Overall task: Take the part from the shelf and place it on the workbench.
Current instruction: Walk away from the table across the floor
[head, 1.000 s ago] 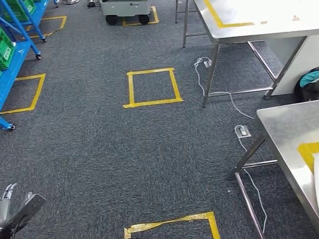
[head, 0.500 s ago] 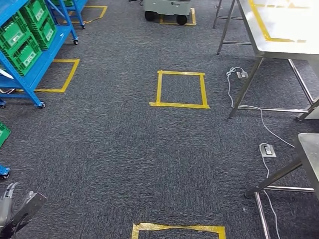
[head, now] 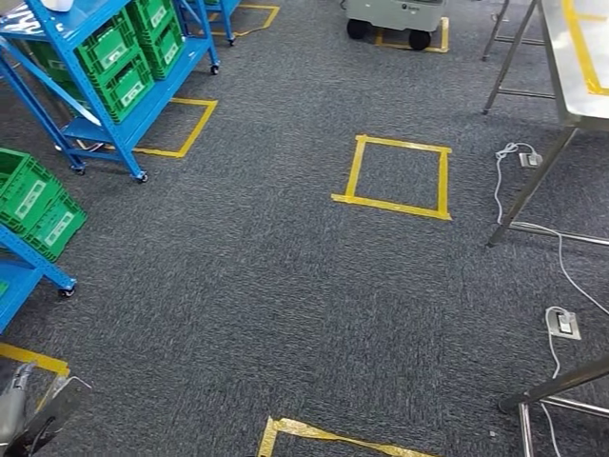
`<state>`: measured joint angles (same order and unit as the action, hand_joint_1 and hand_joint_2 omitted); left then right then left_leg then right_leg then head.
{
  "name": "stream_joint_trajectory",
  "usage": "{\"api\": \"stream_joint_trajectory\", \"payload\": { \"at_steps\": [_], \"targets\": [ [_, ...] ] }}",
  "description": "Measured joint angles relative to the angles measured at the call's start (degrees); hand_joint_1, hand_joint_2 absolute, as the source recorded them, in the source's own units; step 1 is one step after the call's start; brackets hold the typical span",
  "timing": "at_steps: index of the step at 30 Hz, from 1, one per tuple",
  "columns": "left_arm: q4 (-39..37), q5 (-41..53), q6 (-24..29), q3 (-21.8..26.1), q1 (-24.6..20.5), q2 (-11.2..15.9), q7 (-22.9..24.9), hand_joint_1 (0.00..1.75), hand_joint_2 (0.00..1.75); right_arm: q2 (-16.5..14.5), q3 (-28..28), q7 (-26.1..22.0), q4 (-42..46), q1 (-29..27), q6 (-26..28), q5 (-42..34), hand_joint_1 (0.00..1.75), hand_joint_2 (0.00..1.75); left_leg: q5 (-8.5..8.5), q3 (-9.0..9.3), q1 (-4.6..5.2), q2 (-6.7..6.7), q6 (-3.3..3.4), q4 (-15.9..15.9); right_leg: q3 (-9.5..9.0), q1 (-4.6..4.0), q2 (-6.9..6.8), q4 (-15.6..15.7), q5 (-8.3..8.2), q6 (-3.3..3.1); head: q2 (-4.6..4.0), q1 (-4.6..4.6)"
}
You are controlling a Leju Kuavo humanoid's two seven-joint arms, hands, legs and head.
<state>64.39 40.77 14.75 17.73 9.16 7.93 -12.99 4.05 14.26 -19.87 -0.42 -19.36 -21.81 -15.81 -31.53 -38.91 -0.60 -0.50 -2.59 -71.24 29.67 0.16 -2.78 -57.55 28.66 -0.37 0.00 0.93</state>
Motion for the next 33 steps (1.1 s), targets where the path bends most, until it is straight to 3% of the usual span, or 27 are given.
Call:
{"api": "stream_joint_trajectory", "payload": {
  "at_steps": [1,2,4,5,7,8,10,11,13,14,15,16,18,20,22,24,26,28,29,30,31,33],
  "targets": [
    [-0.1,0.0,0.0,0.2,0.1,-0.1,0.0,0.00,0.00,0.0,0.0,0.0,0.0,0.0,0.1,0.0,0.00,0.00,1.75,1.78,0.01,0.57,0.03,3.2,-0.02,0.00,-0.76,0.0,0.16,0.08,0.00,0.00],
    [-0.2,0.0,0.0,0.3,0.2,-0.3,-0.1,0.00,0.00,-0.1,0.0,0.0,0.0,0.0,0.1,0.0,0.00,0.00,3.39,4.12,0.04,2.01,0.06,7.3,-0.33,-0.09,-1.49,0.0,0.37,0.24,0.00,-0.01],
    [-0.3,0.0,0.1,0.6,0.0,-0.5,-0.1,0.00,0.00,-0.2,-0.1,0.0,0.0,0.0,0.1,0.0,0.00,0.00,5.09,7.56,0.17,4.33,0.41,13.4,-0.85,-0.37,-2.80,-0.2,0.92,0.83,0.00,0.09],
    [-0.3,0.0,0.1,0.7,0.0,-0.6,-0.2,0.00,0.00,-0.2,-0.1,0.0,0.0,0.1,0.2,0.0,0.00,0.00,5.20,8.23,0.27,4.81,0.69,14.6,-1.17,-0.50,-3.44,-0.2,1.15,1.17,0.00,0.19],
    [-0.4,0.0,0.1,0.9,0.2,-0.7,-0.3,0.00,0.00,-0.3,-0.1,0.0,0.0,0.4,0.2,-0.1,0.00,0.00,5.25,8.26,0.29,3.48,1.45,15.1,-1.72,-0.44,-4.58,0.1,1.47,1.82,0.00,0.42],
    [-0.4,0.1,0.1,1.1,0.3,-0.7,-0.3,0.00,0.00,-0.3,-0.1,0.0,0.0,0.5,0.2,-0.1,0.00,0.00,5.35,8.29,0.21,2.87,1.83,15.2,-1.86,-0.32,-4.06,-0.2,1.92,2.13,0.00,0.46],
    [-0.7,0.3,0.0,1.5,0.2,-1.0,-0.3,0.00,0.00,-0.4,-0.3,0.0,0.0,0.5,0.2,-0.2,0.00,0.00,5.63,8.38,0.00,1.53,2.51,15.5,-0.41,-0.05,-0.95,-4.1,4.64,2.62,0.00,0.62],
    [-1.0,0.4,-0.1,1.9,0.1,-1.3,-0.4,0.00,0.00,-0.4,-0.4,0.1,0.0,0.4,0.2,-0.3,0.00,0.00,5.66,8.34,0.04,0.89,2.70,15.4,1.28,0.01,0.92,-7.8,6.62,2.73,0.00,0.72],
    [-2.3,0.7,-0.2,2.9,0.0,-2.3,-0.7,0.00,0.00,-0.6,-0.7,0.3,0.0,0.3,0.3,-0.4,0.00,0.00,5.65,8.30,0.12,-0.56,2.92,15.4,5.08,0.02,2.48,-15.0,9.33,2.78,0.00,0.77],
    [-3.2,0.9,-0.3,3.5,0.0,-2.9,-0.9,0.00,0.00,-0.7,-0.8,0.3,0.0,0.2,0.3,-0.6,0.00,0.00,5.63,8.32,0.15,-1.33,2.94,15.4,6.08,0.02,2.66,-16.3,9.09,2.75,0.00,0.79],
    [-4.1,1.1,-0.3,4.2,0.1,-3.4,-1.1,0.00,0.00,-0.8,-0.9,0.3,0.0,0.3,0.4,-0.7,0.00,0.00,5.62,8.40,0.15,-2.14,2.92,15.4,6.00,0.05,2.80,-15.2,7.65,2.70,0.00,0.79],
    [-5.1,1.4,-0.3,5.0,0.1,-3.9,-1.4,0.00,0.00,-0.9,-0.9,0.3,0.0,0.3,0.4,-0.8,0.00,0.00,5.58,8.51,0.11,-2.95,2.85,15.4,4.91,0.14,3.26,-12.1,5.36,2.66,0.00,0.79],
    [-7.1,2.2,-0.2,6.6,-0.1,-4.8,-2.0,0.00,0.00,-1.2,-1.0,0.4,0.0,0.2,0.6,-0.9,0.00,0.00,5.43,8.60,0.09,-4.53,2.51,15.2,1.83,0.53,5.99,-4.4,1.31,2.67,0.00,0.79],
    [-9.0,3.5,-0.2,8.4,-0.2,-5.5,-2.6,0.00,0.00,-1.5,-1.1,0.5,0.0,0.3,0.7,-1.1,0.00,0.00,5.44,8.37,0.11,-5.99,1.87,15.2,0.42,0.68,7.66,-0.9,0.10,2.47,0.00,0.74],
    [-10.8,4.8,-0.3,10.4,-0.3,-6.0,-3.1,0.00,0.00,-1.7,-1.2,0.6,0.0,0.3,0.7,-1.2,0.00,0.00,5.71,8.07,-0.09,-7.10,1.13,15.3,0.06,0.48,6.47,-0.7,0.03,1.79,0.00,0.70],
    [-12.2,5.8,-0.5,12.3,-0.4,-6.6,-3.5,0.00,0.00,-1.7,-1.3,0.7,0.0,0.4,0.8,-1.3,0.00,0.00,4.85,7.33,-0.10,-5.04,0.55,14.2,-0.26,0.45,5.04,-0.4,-0.30,0.98,0.00,0.59],
    [-13.1,6.4,-0.6,13.8,-0.7,-7.1,-3.8,0.00,0.00,-1.9,-1.4,0.7,0.0,0.3,0.8,-1.5,0.00,0.00,1.68,4.76,0.06,-1.51,0.19,9.0,-0.21,0.37,3.37,-0.2,-0.47,0.45,0.00,0.37],
    [-13.8,6.7,-0.7,15.0,-1.3,-7.6,-3.9,0.00,0.00,-2.1,-1.4,0.7,0.0,0.1,0.9,-1.7,0.00,0.00,-1.45,1.22,0.02,-0.35,-0.02,1.8,-0.04,0.23,1.53,-0.2,-0.37,0.22,0.00,0.30],
    [-14.2,6.8,-0.7,15.6,-1.4,-7.9,-3.9,0.00,0.00,-2.2,-1.5,0.7,0.0,0.1,1.0,-1.7,0.00,0.00,-1.70,0.29,-0.01,-0.23,-0.08,-0.1,0.08,0.20,0.63,-0.2,-0.28,0.17,0.00,0.31],
    [-14.6,7.0,-0.8,16.1,-1.4,-8.1,-3.9,0.00,0.00,-2.3,-1.5,0.7,0.0,0.1,1.0,-1.8,0.00,0.00,-0.90,0.39,-0.04,-0.09,-0.13,-0.1,0.14,0.20,-0.19,-0.2,-0.15,0.18,0.00,0.31],
    [-14.8,7.1,-0.8,16.7,-1.4,-8.3,-3.9,0.00,0.00,-2.4,-1.5,0.7,0.0,0.2,1.1,-1.8,0.00,0.00,0.71,1.57,-0.06,0.24,-0.17,2.1,0.12,0.23,-0.95,-0.2,-0.01,0.28,0.00,0.29],
    [-15.2,7.3,-1.1,17.6,-1.6,-8.5,-3.9,0.00,0.00,-2.6,-1.5,0.7,0.0,0.2,1.1,-1.9,0.00,0.00,3.97,5.69,0.00,2.99,-0.16,9.6,-0.39,0.09,-2.39,-0.3,0.43,0.76,0.00,0.22]
  ]
}}
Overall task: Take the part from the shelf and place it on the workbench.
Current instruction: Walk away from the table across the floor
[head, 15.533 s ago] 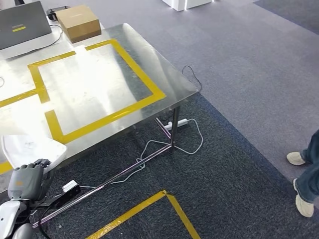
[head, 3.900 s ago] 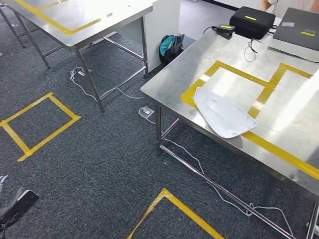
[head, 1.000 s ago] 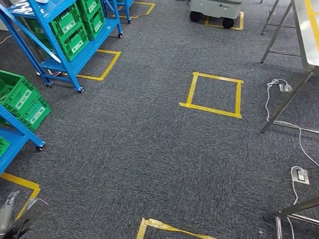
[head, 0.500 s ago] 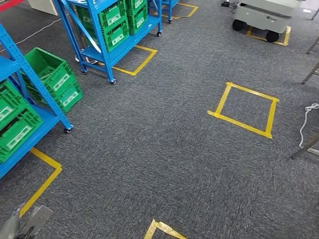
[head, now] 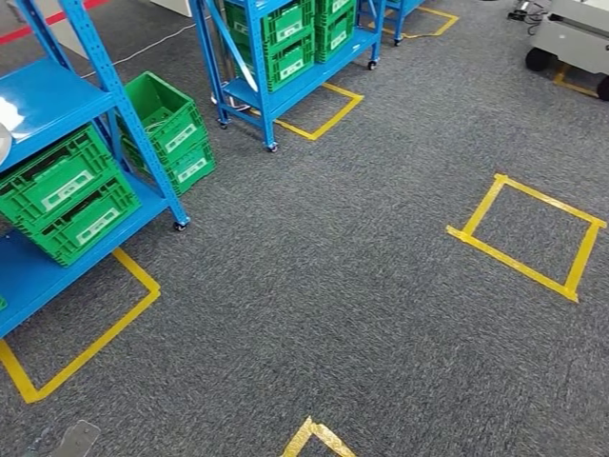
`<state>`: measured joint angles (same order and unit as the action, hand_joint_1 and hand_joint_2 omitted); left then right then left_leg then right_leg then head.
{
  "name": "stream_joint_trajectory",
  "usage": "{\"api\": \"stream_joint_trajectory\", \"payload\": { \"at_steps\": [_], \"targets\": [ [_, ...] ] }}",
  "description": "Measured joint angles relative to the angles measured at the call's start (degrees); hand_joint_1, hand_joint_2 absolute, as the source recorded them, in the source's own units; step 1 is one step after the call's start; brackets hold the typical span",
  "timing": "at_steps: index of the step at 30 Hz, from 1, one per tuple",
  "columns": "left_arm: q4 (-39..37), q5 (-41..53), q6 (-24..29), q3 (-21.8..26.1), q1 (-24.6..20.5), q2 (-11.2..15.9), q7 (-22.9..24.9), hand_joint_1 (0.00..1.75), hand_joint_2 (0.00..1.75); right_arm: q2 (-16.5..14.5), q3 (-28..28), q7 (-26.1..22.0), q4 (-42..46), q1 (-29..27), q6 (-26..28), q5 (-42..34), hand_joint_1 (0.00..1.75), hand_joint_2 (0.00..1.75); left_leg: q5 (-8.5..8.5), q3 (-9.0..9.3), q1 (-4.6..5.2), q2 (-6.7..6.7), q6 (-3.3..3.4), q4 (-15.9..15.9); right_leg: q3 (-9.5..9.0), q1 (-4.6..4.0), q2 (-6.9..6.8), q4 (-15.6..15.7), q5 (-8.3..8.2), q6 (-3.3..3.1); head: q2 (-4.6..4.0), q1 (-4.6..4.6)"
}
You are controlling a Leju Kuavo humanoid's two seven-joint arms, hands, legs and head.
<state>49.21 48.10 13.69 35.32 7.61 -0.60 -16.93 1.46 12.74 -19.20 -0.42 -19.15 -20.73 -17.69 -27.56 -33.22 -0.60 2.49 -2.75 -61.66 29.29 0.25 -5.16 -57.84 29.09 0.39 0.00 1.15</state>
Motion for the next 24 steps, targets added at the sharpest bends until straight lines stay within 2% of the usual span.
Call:
{"api": "stream_joint_trajectory", "payload": {
  "at_steps": [2,3,4,5,6,7,9,10,11,12,13,14,15,16,17,18,20,21,22,24],
  "targets": [
    [-0.3,0.5,-0.4,0.8,-0.5,-0.4,0.0,0.00,0.00,-0.2,0.0,0.0,0.0,0.0,0.1,-0.2,0.00,0.00,1.21,2.48,0.13,2.24,0.44,4.7,-0.65,-0.29,-1.31,0.0,0.48,0.67,0.00,0.16],
    [-0.5,0.8,-0.6,1.3,-0.7,-0.6,-0.1,0.00,0.00,-0.2,-0.1,0.0,0.0,0.0,0.1,-0.3,0.00,0.00,1.13,2.63,0.23,2.31,0.77,5.2,-0.97,-0.38,-1.94,0.1,0.67,1.00,0.00,0.23],
    [-0.8,1.1,-0.9,1.9,-0.8,-0.8,-0.1,0.00,0.00,-0.3,-0.2,0.0,0.0,0.1,0.2,-0.4,0.00,0.00,1.19,2.56,0.24,1.46,1.17,5.2,-1.41,-0.33,-2.62,0.3,0.79,1.29,0.00,0.40],
    [-1.2,1.3,-1.2,2.5,-0.8,-1.0,-0.1,0.00,0.00,-0.3,-0.3,0.0,0.0,0.2,0.2,-0.6,0.00,0.00,1.24,2.55,0.18,0.80,1.52,5.3,-1.75,-0.21,-2.64,0.3,0.99,1.64,0.00,0.42],
    [-1.6,1.5,-1.5,3.2,-0.9,-1.3,-0.2,0.00,0.00,-0.4,-0.4,0.0,0.0,0.3,0.2,-0.8,0.00,0.00,1.35,2.56,0.08,0.15,1.90,5.3,-1.74,-0.08,-1.47,-0.3,1.69,1.96,0.00,0.48],
    [-2.1,1.7,-1.9,3.9,-1.0,-1.6,-0.4,0.00,0.00,-0.5,-0.5,0.0,0.0,0.4,0.2,-1.0,0.00,0.00,1.51,2.54,-0.04,-0.52,2.29,5.4,-1.10,0.05,0.31,-2.1,2.99,2.23,0.00,0.59],
    [-3.1,1.9,-2.7,5.2,-1.4,-2.4,-0.9,0.00,0.00,-1.0,-0.7,0.2,0.0,0.2,0.3,-1.4,0.00,0.00,1.74,2.34,-0.07,-1.97,2.84,5.4,2.36,0.21,4.14,-9.3,6.97,2.49,0.00,0.74],
    [-3.8,1.9,-3.2,5.9,-1.6,-2.9,-1.1,0.00,0.00,-1.1,-0.7,0.3,0.0,0.1,0.3,-1.6,0.00,0.00,1.78,2.23,0.01,-2.80,2.97,5.4,4.45,0.22,4.81,-13.3,8.59,2.48,0.00,0.73],
    [-4.4,2.0,-3.7,6.5,-1.6,-3.3,-1.4,0.00,0.00,-1.3,-0.8,0.3,0.0,0.0,0.4,-1.8,0.00,0.00,1.80,2.18,0.08,-3.61,3.03,5.4,5.99,0.21,5.03,-16.0,9.22,2.43,0.00,0.73],
    [-5.1,2.0,-4.3,7.2,-1.7,-3.7,-1.6,0.00,0.00,-1.4,-0.9,0.3,0.0,0.0,0.4,-2.0,0.00,0.00,1.81,2.19,0.13,-4.43,3.04,5.4,6.57,0.20,5.11,-16.4,8.61,2.32,0.00,0.73],
    [-5.8,2.1,-4.9,8.0,-1.7,-4.1,-1.8,0.00,0.00,-1.5,-0.9,0.4,0.0,0.0,0.5,-2.2,0.00,0.00,1.81,2.26,0.14,-5.29,3.02,5.4,6.03,0.22,5.30,-14.6,6.86,2.19,0.00,0.72],
    [-6.5,2.2,-5.4,8.7,-1.7,-4.5,-2.0,0.00,0.00,-1.6,-0.9,0.4,0.0,0.0,0.5,-2.3,0.00,0.00,1.82,2.34,0.11,-6.14,2.97,5.4,4.53,0.27,5.95,-10.9,4.48,2.05,0.00,0.73],
    [-7.0,2.3,-5.8,9.3,-1.7,-4.9,-2.2,0.00,0.00,-1.8,-0.9,0.4,0.0,0.0,0.5,-2.4,0.00,0.00,1.82,2.37,0.13,-6.95,2.83,5.3,2.82,0.35,7.32,-6.7,2.39,1.93,0.00,0.75],
    [-7.5,2.4,-6.2,9.9,-1.8,-5.3,-2.3,0.00,0.00,-1.9,-0.9,0.4,0.0,0.0,0.6,-2.5,0.00,0.00,1.82,2.34,0.19,-7.73,2.61,5.2,1.42,0.44,8.41,-3.3,0.88,1.82,0.00,0.74],
    [-8.0,2.5,-6.6,10.4,-1.8,-5.5,-2.4,0.00,0.00,-2.1,-0.9,0.4,0.0,0.1,0.6,-2.7,0.00,0.00,1.85,2.21,0.21,-8.41,2.31,5.2,0.60,0.45,9.19,-1.2,0.14,1.69,0.00,0.72],
    [-8.4,2.6,-7.3,10.9,-1.8,-5.8,-2.7,0.00,0.00,-2.3,-0.9,0.4,0.0,0.1,0.6,-2.8,0.00,0.00,1.94,2.07,0.19,-9.03,1.95,5.2,0.37,0.36,9.38,-0.5,0.01,1.49,0.00,0.71],
    [-9.4,2.6,-9.4,12.1,-1.7,-6.1,-3.6,0.00,0.00,-2.5,-0.9,0.3,0.0,0.2,0.6,-3.2,0.00,0.00,2.12,1.84,0.00,-9.76,1.25,5.3,0.14,0.24,8.03,-0.3,-0.26,0.80,0.00,0.69],
    [-9.9,2.5,-10.7,12.8,-1.6,-6.4,-4.1,0.00,0.00,-2.6,-1.0,0.3,0.0,0.2,0.6,-3.3,0.00,0.00,1.73,1.60,0.01,-8.90,0.95,4.9,0.00,0.27,7.36,-0.1,-0.44,0.37,0.00,0.59],
    [-10.4,2.4,-11.9,13.3,-1.6,-6.7,-4.6,0.00,0.00,-2.7,-1.0,0.2,0.0,0.2,0.7,-3.5,0.00,0.00,0.60,0.86,0.08,-7.44,0.67,3.4,-0.17,0.33,6.57,0.1,-0.62,0.00,0.00,0.39],
    [-11.3,2.7,-14.0,14.4,-1.9,-7.5,-5.1,0.00,0.00,-3.1,-1.0,0.1,0.0,0.0,0.8,-3.7,0.00,0.00,-3.29,-2.22,0.21,-4.16,0.29,-3.2,-0.08,0.27,4.86,0.3,-0.74,-0.45,0.00,0.01]
  ]
}}
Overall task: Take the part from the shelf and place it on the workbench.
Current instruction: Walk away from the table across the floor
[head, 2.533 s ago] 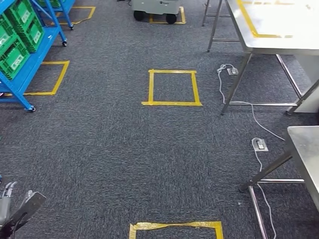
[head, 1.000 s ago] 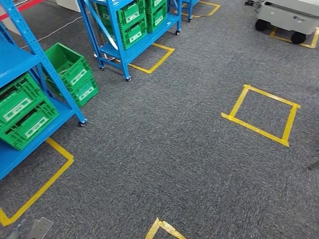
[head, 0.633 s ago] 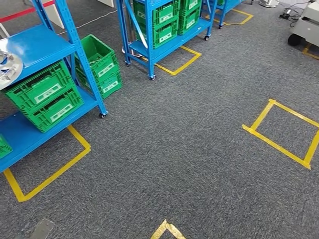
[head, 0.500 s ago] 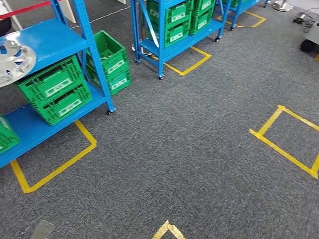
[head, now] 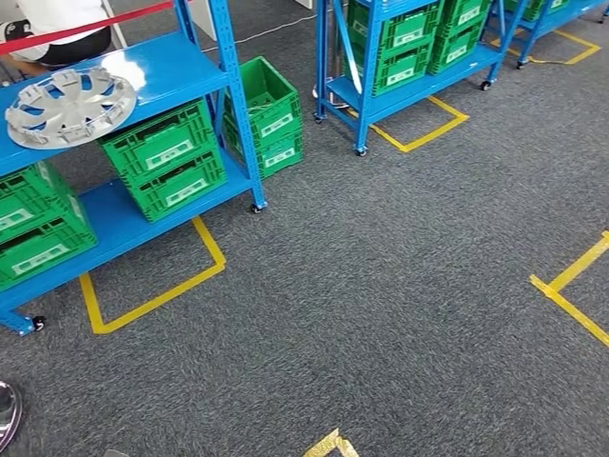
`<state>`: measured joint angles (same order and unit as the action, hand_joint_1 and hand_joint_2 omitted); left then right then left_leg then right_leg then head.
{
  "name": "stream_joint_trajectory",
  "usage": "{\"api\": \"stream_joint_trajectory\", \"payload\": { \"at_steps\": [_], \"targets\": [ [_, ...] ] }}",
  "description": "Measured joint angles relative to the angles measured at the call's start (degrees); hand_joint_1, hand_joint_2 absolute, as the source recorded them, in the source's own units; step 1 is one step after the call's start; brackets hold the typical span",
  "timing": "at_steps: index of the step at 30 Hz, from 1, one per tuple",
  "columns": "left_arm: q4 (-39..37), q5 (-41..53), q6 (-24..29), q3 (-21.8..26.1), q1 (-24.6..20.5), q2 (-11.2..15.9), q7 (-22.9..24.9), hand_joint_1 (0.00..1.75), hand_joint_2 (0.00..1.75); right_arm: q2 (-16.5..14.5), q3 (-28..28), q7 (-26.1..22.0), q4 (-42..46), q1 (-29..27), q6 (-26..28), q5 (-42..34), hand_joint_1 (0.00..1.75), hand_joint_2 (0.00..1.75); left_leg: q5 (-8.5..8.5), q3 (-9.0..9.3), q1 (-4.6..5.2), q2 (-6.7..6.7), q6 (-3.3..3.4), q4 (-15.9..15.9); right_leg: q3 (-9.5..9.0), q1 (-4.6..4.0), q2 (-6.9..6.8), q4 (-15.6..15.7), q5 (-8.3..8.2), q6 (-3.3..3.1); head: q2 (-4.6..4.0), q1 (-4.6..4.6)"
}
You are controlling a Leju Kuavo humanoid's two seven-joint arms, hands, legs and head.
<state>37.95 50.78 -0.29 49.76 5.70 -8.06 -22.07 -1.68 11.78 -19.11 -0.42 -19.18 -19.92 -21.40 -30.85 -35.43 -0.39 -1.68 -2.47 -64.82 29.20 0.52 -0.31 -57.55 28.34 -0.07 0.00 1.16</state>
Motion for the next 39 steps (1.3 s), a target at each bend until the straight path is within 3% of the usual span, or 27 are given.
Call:
{"api": "stream_joint_trajectory", "payload": {
  "at_steps": [2,3,4,5,7,9,11,13,15,17,18,19,20,22,24,26,28,29,31,32,33,34,35,37,39],
  "targets": [
    [-0.7,0.4,-1.5,1.1,-0.3,-0.7,-0.1,0.00,0.00,-0.3,0.0,0.0,0.0,-0.1,0.0,-0.2,0.00,0.00,-2.85,-3.20,-0.05,0.91,-0.20,-6.9,0.31,-0.11,-1.79,0.0,0.10,-0.13,0.00,-0.08],
    [-1.1,0.6,-2.0,1.6,-0.3,-1.1,-0.1,0.00,0.00,-0.4,0.0,0.0,0.0,0.0,-0.1,-0.2,0.00,0.00,-2.72,-3.56,-0.06,1.03,-0.24,-7.9,0.40,-0.12,-2.63,0.0,0.17,-0.13,0.00,-0.09],
    [-1.5,0.9,-2.4,2.1,-0.3,-1.3,-0.1,0.00,0.00,-0.4,0.0,-0.1,0.0,0.0,-0.1,-0.2,0.00,0.00,-1.55,-2.73,-0.07,1.27,-0.24,-6.6,0.34,-0.11,-3.38,0.0,0.27,-0.08,0.00,-0.10],
    [-1.9,1.4,-2.7,2.5,-0.3,-1.5,0.0,0.00,0.00,-0.4,0.0,-0.1,0.0,0.1,-0.2,-0.3,0.00,0.00,0.32,-0.81,-0.06,1.86,-0.19,-3.3,0.17,-0.10,-4.11,0.0,0.39,0.04,0.00,-0.10],
    [-2.7,2.2,-3.0,3.3,-0.6,-1.9,0.3,0.00,0.00,-0.4,0.0,-0.1,0.0,0.1,-0.3,-0.3,0.00,0.00,3.43,3.68,0.07,4.68,0.19,4.6,-0.31,-0.33,-5.36,-0.1,0.78,0.55,0.00,-0.12],
    [-3.7,2.8,-2.9,4.2,-1.1,-2.3,0.6,0.00,0.00,-0.4,0.0,-0.1,0.0,0.2,-0.5,-0.4,0.00,0.00,4.29,5.52,0.31,6.14,0.89,8.2,-0.83,-0.62,-6.52,-0.1,1.08,1.18,0.00,-0.01],
    [-4.8,3.2,-2.6,5.3,-1.3,-2.6,1.0,0.00,0.00,-0.4,0.0,-0.1,0.0,0.4,-0.5,-0.6,0.00,0.00,4.45,5.33,0.36,4.87,1.71,8.6,-1.52,-0.57,-7.38,0.1,1.19,1.82,0.00,0.10],
    [-5.7,3.7,-2.0,6.3,-1.4,-3.0,1.2,0.00,0.00,-0.5,0.0,-0.1,0.0,0.6,-0.5,-0.7,0.00,0.00,4.78,5.26,0.12,3.69,2.47,8.8,-1.21,-0.32,-5.01,-1.4,2.45,2.50,0.00,0.23],
    [-6.4,4.8,-1.1,6.8,-1.8,-3.2,1.3,0.00,0.00,-0.6,0.0,-0.1,0.0,0.5,-0.5,-1.0,0.00,0.00,5.01,5.06,-0.04,2.42,2.99,8.9,1.83,-0.11,-1.16,-7.9,5.93,2.94,0.00,0.40],
    [-7.2,5.8,-0.4,7.2,-2.1,-3.5,1.3,0.00,0.00,-0.8,0.0,-0.1,0.0,0.3,-0.5,-1.2,0.00,0.00,5.09,4.85,0.01,1.00,3.18,8.9,5.67,-0.04,0.14,-15.4,8.72,3.08,0.00,0.42],
    [-7.7,6.0,-0.2,7.3,-2.2,-3.5,1.3,0.00,0.00,-0.8,0.0,-0.1,0.0,0.3,-0.5,-1.3,0.00,0.00,5.10,4.83,0.02,0.32,3.18,8.9,6.59,-0.03,0.23,-16.9,8.57,3.08,0.00,0.43],
    [-8.1,6.2,-0.1,7.5,-2.2,-3.6,1.3,0.00,0.00,-0.8,0.0,-0.1,0.0,0.3,-0.5,-1.3,0.00,0.00,5.12,4.88,0.00,-0.35,3.15,8.9,6.42,0.00,0.27,-15.9,7.27,3.05,0.00,0.42],
    [-8.4,6.3,0.0,7.6,-2.3,-3.7,1.3,0.00,0.00,-0.8,0.0,-0.1,0.0,0.3,-0.5,-1.4,0.00,0.00,5.14,5.00,-0.06,-1.02,3.07,8.9,5.12,0.07,0.49,-12.8,5.09,3.00,0.00,0.43],
    [-8.9,6.6,0.4,7.7,-2.4,-3.7,1.3,0.00,0.00,-0.8,0.1,-0.1,0.0,0.3,-0.5,-1.4,0.00,0.00,5.13,5.08,-0.05,-2.28,2.64,8.7,1.58,0.35,2.21,-4.6,1.41,2.96,0.00,0.45],
    [-9.4,7.3,0.9,7.8,-2.6,-3.7,1.2,0.00,0.00,-1.0,0.1,-0.1,0.0,0.4,-0.5,-1.6,0.00,0.00,5.20,4.85,0.05,-3.20,1.93,8.6,-0.01,0.46,3.65,-0.6,0.50,2.70,0.00,0.40],
    [-10.3,8.3,1.3,8.1,-2.7,-3.5,1.2,0.00,0.00,-1.0,0.1,-0.2,0.0,0.4,-0.5,-1.8,0.00,0.00,5.39,4.65,-0.09,-3.72,1.20,8.7,0.09,0.31,3.26,-0.4,0.48,1.93,0.00,0.36],
    [-11.3,9.2,1.5,8.4,-2.8,-3.2,1.2,0.00,0.00,-1.0,0.1,-0.3,0.0,0.4,-0.5,-1.9,0.00,0.00,4.34,4.06,-0.20,-2.31,0.60,7.5,0.07,0.32,2.45,-0.1,0.13,1.04,0.00,0.20],
    [-11.8,9.5,1.5,8.5,-3.0,-3.0,1.3,0.00,0.00,-1.0,0.1,-0.4,0.0,0.3,-0.6,-1.9,0.00,0.00,2.82,3.12,-0.19,-1.16,0.36,5.3,0.06,0.39,1.98,0.0,-0.03,0.72,0.00,0.08],
    [-12.8,9.9,1.6,8.7,-3.3,-2.9,1.3,0.00,0.00,-1.0,0.2,-0.3,0.0,0.2,-0.7,-2.0,0.00,0.00,-1.36,-0.19,-0.17,0.61,-0.02,-2.1,0.26,0.31,1.03,0.0,-0.07,0.44,0.00,-0.16],
    [-13.2,10.1,1.6,8.7,-3.5,-2.8,1.3,0.00,0.00,-1.0,0.2,-0.3,0.0,0.1,-0.7,-2.0,0.00,0.00,-2.79,-1.71,-0.19,0.83,-0.15,-5.6,0.33,0.27,0.58,0.0,-0.06,0.41,0.00,-0.15],
    [-13.6,10.3,1.6,8.9,-3.6,-2.7,1.4,0.00,0.00,-1.0,0.2,-0.4,0.0,0.1,-0.7,-2.1,0.00,0.00,-3.21,-2.49,-0.20,0.90,-0.20,-7.6,0.38,0.24,0.20,0.0,-0.03,0.39,0.00,-0.15],
    [-13.9,10.4,1.6,9.0,-3.6,-2.5,1.5,0.00,0.00,-1.0,0.2,-0.4,0.0,0.1,-0.7,-2.2,0.00,0.00,-2.45,-2.20,-0.20,0.92,-0.19,-7.3,0.34,0.23,-0.05,0.0,0.00,0.39,0.00,-0.16],
    [-14.1,10.6,1.7,9.1,-3.6,-2.4,1.5,0.00,0.00,-0.9,0.2,-0.4,0.0,0.1,-0.7,-2.2,0.00,0.00,-0.75,-0.84,-0.19,0.94,-0.11,-4.9,0.21,0.22,-0.23,0.0,0.05,0.44,0.00,-0.16],
    [-14.5,10.9,1.7,9.3,-3.7,-2.1,1.6,0.00,0.00,-0.9,0.2,-0.4,0.0,0.2,-0.8,-2.2,0.00,0.00,2.91,3.34,-0.15,1.26,0.24,3.1,-0.04,0.07,-0.44,-0.2,0.28,0.78,0.00,-0.20],
    [-14.9,11.3,1.7,9.5,-3.9,-2.0,1.6,0.00,0.00,-0.9,0.2,-0.4,0.0,0.2,-0.9,-2.3,0.00,0.00,4.32,5.76,-0.13,1.57,0.61,8.1,-0.04,-0.25,-0.53,-0.4,0.55,1.03,0.00,-0.11]
  ]
}}
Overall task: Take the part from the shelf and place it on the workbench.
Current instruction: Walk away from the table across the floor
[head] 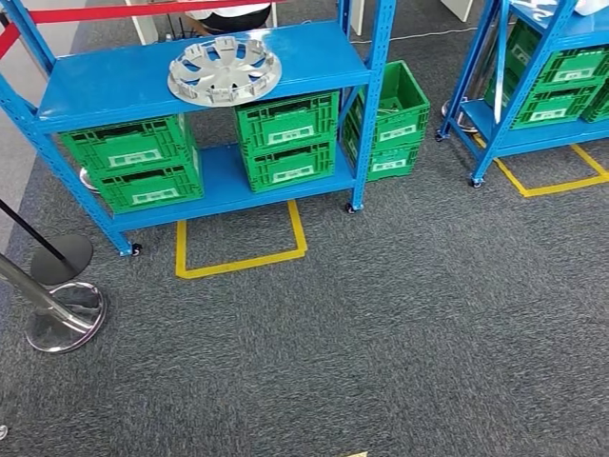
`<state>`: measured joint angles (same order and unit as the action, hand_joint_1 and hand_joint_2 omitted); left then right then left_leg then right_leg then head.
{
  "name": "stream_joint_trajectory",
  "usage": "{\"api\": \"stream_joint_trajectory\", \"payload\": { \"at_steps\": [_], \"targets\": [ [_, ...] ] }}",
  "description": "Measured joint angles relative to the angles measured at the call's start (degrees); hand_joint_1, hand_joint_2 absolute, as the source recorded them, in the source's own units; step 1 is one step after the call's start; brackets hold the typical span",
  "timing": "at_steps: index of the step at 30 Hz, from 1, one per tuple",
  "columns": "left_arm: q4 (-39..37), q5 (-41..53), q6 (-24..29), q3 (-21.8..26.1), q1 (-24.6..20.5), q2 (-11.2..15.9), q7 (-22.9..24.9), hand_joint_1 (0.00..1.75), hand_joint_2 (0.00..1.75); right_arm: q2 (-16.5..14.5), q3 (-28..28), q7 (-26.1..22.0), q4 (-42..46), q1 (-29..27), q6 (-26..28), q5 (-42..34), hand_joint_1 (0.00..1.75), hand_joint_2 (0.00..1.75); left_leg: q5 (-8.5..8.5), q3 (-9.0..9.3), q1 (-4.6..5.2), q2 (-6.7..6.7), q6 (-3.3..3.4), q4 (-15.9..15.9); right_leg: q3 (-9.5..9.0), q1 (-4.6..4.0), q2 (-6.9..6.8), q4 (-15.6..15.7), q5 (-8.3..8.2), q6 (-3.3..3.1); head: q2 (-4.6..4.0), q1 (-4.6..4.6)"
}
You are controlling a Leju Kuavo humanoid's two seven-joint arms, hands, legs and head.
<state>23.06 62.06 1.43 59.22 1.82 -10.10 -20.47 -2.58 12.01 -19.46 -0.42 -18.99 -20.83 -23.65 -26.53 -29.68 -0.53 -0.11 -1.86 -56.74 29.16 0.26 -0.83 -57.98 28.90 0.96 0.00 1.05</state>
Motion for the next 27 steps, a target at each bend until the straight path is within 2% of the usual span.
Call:
{"api": "stream_joint_trajectory", "payload": {
  "at_steps": [3,4,8,13,17,18,19,21,22,23,24,25,26,27],
  "targets": [
    [-0.5,0.4,0.0,0.2,-0.1,0.0,0.0,0.00,0.00,0.1,0.0,0.0,0.0,0.0,0.0,0.0,0.00,0.00,0.00,0.13,0.04,0.00,0.12,0.7,0.01,-0.21,0.00,0.1,-0.06,-0.70,0.00,0.19],
    [-0.5,0.5,0.0,0.3,-0.1,0.0,0.0,0.00,0.00,0.2,0.0,0.1,0.0,0.0,0.0,-0.1,0.00,0.00,-0.02,0.12,0.10,-0.01,0.25,0.7,-0.07,-0.17,0.00,0.3,-0.20,-0.69,0.00,0.19],
    [-0.6,1.2,0.0,0.7,-0.2,-0.1,0.0,0.00,0.00,0.2,0.1,0.1,0.0,0.0,0.0,-0.1,0.00,0.00,-0.09,0.11,0.21,0.00,0.74,0.7,-0.31,-0.07,0.07,0.9,-0.53,0.00,0.00,0.19],
    [-0.6,1.5,-0.1,0.9,-0.3,-0.1,0.0,0.00,0.00,0.2,0.3,0.1,0.0,0.0,0.0,-0.2,0.00,0.00,-0.33,-0.03,0.63,0.04,1.67,0.4,-0.43,0.41,0.13,1.4,-0.79,1.66,0.00,0.13],
    [-0.6,2.0,-0.1,1.0,-0.4,-0.1,-0.1,0.00,0.00,0.2,0.5,0.1,0.0,0.1,0.0,-0.3,0.00,0.00,0.04,0.04,0.62,-0.03,2.46,1.0,-0.64,0.57,0.00,1.5,-0.76,2.32,0.00,0.14],
    [-0.6,2.2,-0.1,1.0,-0.4,-0.1,-0.2,0.00,0.00,0.2,0.5,0.1,0.0,0.1,0.0,-0.3,0.00,0.00,0.30,0.14,0.46,-0.10,2.74,1.3,-0.33,0.54,0.10,0.6,-0.04,2.44,0.00,0.19],
    [-0.6,2.3,-0.1,1.1,-0.4,-0.2,-0.3,0.00,0.00,0.2,0.5,0.1,0.0,0.1,0.0,-0.3,0.00,0.00,0.56,0.24,0.27,-0.20,2.97,1.7,0.52,0.52,0.27,-1.4,1.36,2.55,0.00,0.29],
    [-0.6,2.5,-0.1,1.2,-0.5,-0.2,-0.4,0.00,0.00,0.2,0.7,0.2,0.0,0.1,-0.1,-0.3,0.00,0.00,0.74,0.20,0.12,-0.50,3.15,1.8,3.97,0.54,0.59,-8.8,5.44,2.65,0.00,0.43],
    [-0.7,2.6,-0.1,1.3,-0.5,-0.3,-0.4,0.00,0.00,0.2,0.8,0.2,0.0,0.1,-0.1,-0.3,0.00,0.00,0.75,0.14,0.11,-0.73,3.14,1.8,5.77,0.59,0.62,-12.6,6.98,2.73,0.00,0.46],
    [-0.7,2.7,-0.1,1.4,-0.5,-0.3,-0.4,0.00,0.00,0.3,0.9,0.2,0.0,0.1,-0.1,-0.3,0.00,0.00,0.75,0.12,0.07,-1.06,3.05,1.7,6.86,0.65,0.63,-14.8,7.47,2.81,0.00,0.44],
    [-0.7,2.9,-0.1,1.5,-0.5,-0.4,-0.4,0.00,0.00,0.4,1.0,0.2,0.0,0.1,-0.1,-0.3,0.00,0.00,0.75,0.11,-0.03,-1.50,2.86,1.7,6.87,0.74,0.66,-14.7,6.71,2.88,0.00,0.46],
    [-0.8,3.0,-0.1,1.6,-0.6,-0.4,-0.5,0.00,0.00,0.5,1.0,0.2,0.0,0.1,-0.2,-0.3,0.00,0.00,0.73,0.17,-0.18,-2.07,2.58,1.6,5.71,0.90,0.85,-12.4,4.95,2.97,0.00,0.45],
    [-0.8,3.2,-0.1,1.7,-0.6,-0.5,-0.5,0.00,0.00,0.5,1.1,0.2,0.0,0.1,-0.2,-0.3,0.00,0.00,0.68,0.22,-0.37,-2.71,2.20,1.4,3.69,1.15,1.58,-8.3,2.75,3.14,0.00,0.47],
    [-0.8,3.3,-0.1,1.7,-0.7,-0.6,-0.5,0.00,0.00,0.6,1.2,0.2,0.0,0.1,-0.2,-0.3,0.00,0.00,0.59,0.18,-0.43,-3.32,1.74,1.2,1.74,1.33,2.92,-4.5,1.24,3.40,0.00,0.54]
  ]
}}
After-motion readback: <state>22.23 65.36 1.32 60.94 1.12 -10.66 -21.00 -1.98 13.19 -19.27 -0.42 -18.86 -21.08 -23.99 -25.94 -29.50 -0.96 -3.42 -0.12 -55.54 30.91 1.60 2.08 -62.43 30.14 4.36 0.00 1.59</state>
